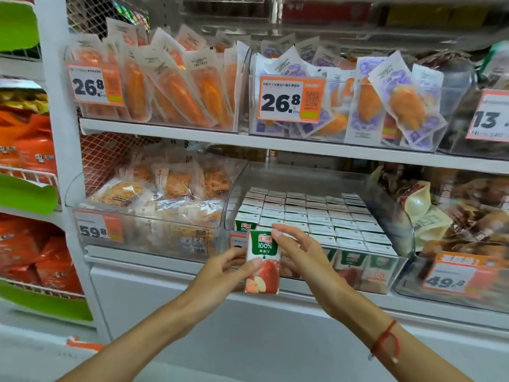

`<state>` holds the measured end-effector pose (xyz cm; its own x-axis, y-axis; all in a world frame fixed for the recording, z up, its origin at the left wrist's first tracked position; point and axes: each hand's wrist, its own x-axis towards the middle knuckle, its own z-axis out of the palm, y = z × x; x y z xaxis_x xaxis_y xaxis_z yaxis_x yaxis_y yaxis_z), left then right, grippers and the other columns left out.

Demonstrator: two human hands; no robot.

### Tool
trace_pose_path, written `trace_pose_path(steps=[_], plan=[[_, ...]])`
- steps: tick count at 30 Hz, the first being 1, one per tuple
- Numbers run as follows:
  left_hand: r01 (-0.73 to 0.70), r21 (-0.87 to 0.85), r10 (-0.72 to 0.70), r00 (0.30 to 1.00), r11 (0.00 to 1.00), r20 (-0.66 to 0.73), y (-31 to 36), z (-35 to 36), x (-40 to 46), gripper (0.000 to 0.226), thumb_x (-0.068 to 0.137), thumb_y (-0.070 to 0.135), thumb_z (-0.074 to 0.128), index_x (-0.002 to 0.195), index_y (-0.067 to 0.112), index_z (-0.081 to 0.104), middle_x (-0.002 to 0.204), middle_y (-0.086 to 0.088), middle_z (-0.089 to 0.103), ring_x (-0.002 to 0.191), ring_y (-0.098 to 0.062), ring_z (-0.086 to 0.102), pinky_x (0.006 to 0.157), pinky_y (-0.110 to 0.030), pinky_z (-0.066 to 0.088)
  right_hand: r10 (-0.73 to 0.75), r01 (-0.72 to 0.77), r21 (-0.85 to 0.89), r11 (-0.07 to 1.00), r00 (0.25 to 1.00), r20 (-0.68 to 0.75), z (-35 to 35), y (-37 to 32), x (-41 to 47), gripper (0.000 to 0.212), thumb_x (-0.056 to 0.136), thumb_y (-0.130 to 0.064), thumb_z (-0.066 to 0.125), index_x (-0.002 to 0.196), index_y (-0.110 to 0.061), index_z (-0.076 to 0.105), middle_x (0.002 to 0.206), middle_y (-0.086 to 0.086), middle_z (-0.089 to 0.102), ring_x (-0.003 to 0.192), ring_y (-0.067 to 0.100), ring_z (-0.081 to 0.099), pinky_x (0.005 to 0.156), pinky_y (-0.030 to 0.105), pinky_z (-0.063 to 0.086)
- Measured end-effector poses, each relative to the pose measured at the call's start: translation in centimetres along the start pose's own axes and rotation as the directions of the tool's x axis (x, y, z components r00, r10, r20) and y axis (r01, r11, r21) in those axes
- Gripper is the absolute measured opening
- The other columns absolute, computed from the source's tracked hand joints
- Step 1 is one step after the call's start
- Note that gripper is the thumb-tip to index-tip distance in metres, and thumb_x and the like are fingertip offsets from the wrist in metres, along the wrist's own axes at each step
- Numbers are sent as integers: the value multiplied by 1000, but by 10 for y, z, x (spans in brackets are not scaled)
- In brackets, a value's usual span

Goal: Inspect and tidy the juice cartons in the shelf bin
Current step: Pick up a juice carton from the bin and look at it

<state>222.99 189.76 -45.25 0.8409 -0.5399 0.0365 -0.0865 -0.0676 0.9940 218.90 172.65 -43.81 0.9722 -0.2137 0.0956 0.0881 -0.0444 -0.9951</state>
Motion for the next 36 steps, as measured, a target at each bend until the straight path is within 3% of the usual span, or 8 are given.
trace_pose_path(steps=[4, 9, 14, 18, 21, 26, 30, 36], plan=[[-13, -125, -5, 991, 992, -137, 1, 4, 4, 26, 89, 34, 64, 111, 21, 69, 95, 4, 77, 87, -8, 73, 66, -14, 53, 26, -25, -24, 999, 999, 32, 5, 3, 3, 31, 95, -40, 55, 122, -26, 60, 114, -1, 71, 100, 11, 70, 79, 22, 57], [-62, -116, 33, 970, 991, -240, 1, 12, 5, 24, 88, 32, 68, 109, 20, 71, 97, 1, 76, 89, -11, 72, 79, -24, 58, 46, -46, -2, 999, 998, 48, 8, 0, 3, 19, 98, -38, 52, 112, -34, 63, 103, -9, 75, 95, 9, 71, 73, 20, 57], [-103, -73, 76, 950, 992, -303, 1, 9, 3, 24, 89, 35, 66, 111, 25, 69, 102, 1, 74, 96, -13, 70, 86, -30, 57, 66, -67, 8, 998, 989, 129, 10, -5, 2, 19, 99, -27, 53, 108, -41, 62, 109, -9, 73, 100, 12, 70, 82, 26, 58], [-102, -76, 75, 951, 992, -300, -2, 2, 5, 30, 93, 35, 61, 118, 19, 67, 106, -2, 73, 94, -14, 71, 78, -22, 57, 75, -82, 26, 996, 975, 209, 8, -5, 1, 35, 96, -19, 58, 126, -37, 55, 118, -2, 70, 109, 16, 67, 97, 37, 53], [-129, -83, 99, 949, 988, -298, -4, 1, 6, 20, 93, 36, 59, 107, 26, 68, 97, 4, 75, 87, -9, 72, 72, -17, 57, 75, -84, 33, 996, 971, 227, 8, -6, -1, 48, 93, -10, 62, 134, -33, 51, 121, 1, 69, 111, 18, 66, 103, 42, 49], [-134, -112, 93, 946, 985, -310, -6, 1, 9, 16, 92, 39, 59, 98, 28, 69, 90, 7, 77, 83, -7, 72, 74, -20, 58, 19, -18, -4, 1000, 970, 243, 8, -6, -3, 41, 92, -4, 61, 116, -37, 59, 113, -7, 72, 106, 15, 68, 93, 29, 54], [-143, -100, 111, 954, 985, -278, -5, 0, 10, 18, 92, 39, 59, 102, 28, 69, 91, 10, 77, 84, -3, 72, 71, -15, 55, -7, 13, -35, 999, 985, 174, 7, -3, -4, 48, 89, -6, 66, 128, -31, 54, 117, -3, 70, 104, 14, 69, 87, 25, 55], [-137, 2, 132, 947, 991, -294, -4, -3, 6, 23, 93, 32, 62, 115, 29, 69, 104, 9, 74, 102, -8, 67, 90, -25, 53, -40, 51, -139, 989, 996, 84, 3, 0, -5, 56, 78, -12, 79, 126, -33, 59, 110, -5, 70, 96, 9, 69, 82, 22, 57]])
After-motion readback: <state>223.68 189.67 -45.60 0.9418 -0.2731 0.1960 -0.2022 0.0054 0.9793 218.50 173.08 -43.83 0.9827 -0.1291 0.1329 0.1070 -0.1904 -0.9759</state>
